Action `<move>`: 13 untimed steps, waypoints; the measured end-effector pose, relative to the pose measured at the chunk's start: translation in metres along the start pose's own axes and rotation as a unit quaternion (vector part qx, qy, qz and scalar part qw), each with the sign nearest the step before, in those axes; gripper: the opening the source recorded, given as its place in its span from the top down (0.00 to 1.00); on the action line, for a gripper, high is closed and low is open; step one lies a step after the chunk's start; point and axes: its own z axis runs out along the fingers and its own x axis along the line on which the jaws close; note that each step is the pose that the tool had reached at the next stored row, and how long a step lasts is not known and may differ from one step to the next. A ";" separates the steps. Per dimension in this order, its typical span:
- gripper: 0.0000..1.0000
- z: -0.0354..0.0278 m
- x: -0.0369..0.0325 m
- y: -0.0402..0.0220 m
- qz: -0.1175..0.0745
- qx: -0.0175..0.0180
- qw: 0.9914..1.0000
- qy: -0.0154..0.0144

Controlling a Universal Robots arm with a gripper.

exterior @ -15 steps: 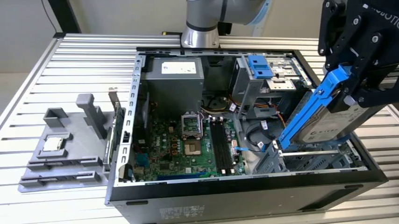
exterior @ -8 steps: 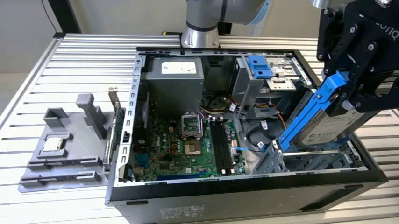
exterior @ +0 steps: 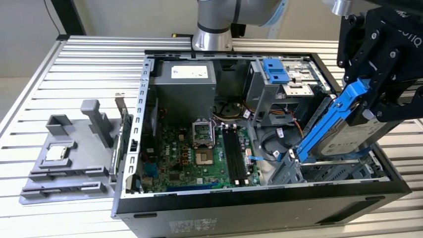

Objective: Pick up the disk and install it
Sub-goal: 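Insert the disk into the insertion slot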

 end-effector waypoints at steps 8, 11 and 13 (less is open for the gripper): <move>1.00 0.0026 -0.0023 0.0000 0.009 0.000 1.000 0.002; 1.00 0.0038 -0.0040 0.0000 0.011 0.001 1.000 0.002; 1.00 0.0048 -0.0053 0.0000 0.011 0.001 1.000 0.002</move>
